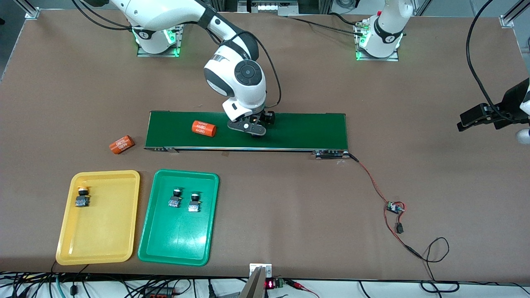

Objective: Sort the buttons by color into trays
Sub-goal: 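Grasp the blue-topped button on the conveyor with the right gripper, then carry the button into the yellow tray and open the right gripper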

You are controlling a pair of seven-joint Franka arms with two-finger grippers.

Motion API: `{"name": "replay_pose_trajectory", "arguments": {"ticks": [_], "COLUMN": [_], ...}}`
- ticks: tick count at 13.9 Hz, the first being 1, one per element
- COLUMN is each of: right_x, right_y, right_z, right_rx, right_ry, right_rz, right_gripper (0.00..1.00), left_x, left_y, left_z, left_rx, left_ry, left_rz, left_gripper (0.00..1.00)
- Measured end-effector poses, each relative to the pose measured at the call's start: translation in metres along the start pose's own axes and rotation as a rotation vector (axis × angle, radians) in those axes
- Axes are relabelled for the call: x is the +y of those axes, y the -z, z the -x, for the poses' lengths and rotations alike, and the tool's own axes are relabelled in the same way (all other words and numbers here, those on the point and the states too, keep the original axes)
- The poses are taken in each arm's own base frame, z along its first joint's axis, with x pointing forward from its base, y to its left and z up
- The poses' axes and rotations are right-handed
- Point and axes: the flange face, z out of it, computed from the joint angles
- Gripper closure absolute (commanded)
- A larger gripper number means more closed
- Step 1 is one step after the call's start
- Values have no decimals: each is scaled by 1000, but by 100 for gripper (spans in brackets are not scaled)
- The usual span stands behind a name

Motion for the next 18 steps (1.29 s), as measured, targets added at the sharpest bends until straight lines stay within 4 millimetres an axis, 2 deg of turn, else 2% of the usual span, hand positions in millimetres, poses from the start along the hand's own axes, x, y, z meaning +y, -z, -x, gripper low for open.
{"name": "replay_pose_trajectory", "arguments": {"ticks": [5,6,8,9,11,12,15,18], "right_x": [8,10,15,17,21,24,36,54], "right_y": [-24,-27,-34,-36,-35,-34,-26,14], "right_z": [-11,-15,-24,-27,-34,-40,-61,-89], "right_rx": [1,5,10,10,11,12,20,49], "right_ry": [-3,-7,-15,-18,-30,-40,-77,-71], "right_rz": [34,38,40,41,39,37,28,30], "right_gripper": [0,8,38,49,57,63,64,64], "left_x": [0,0,0,0,-1,-2,-3,-3], "left_y": [-1,-1,-1,-1,-2,-2,-2,-2], "left_z": [0,0,0,0,0,0,0,0], "left_rx": [-2,-3,-3,-3,-4,-4,-5,-5], "left_ry": [0,0,0,0,2,4,5,5], "left_rz": [0,0,0,0,0,0,0,0], "left_gripper": [0,0,0,0,0,0,0,0]}}
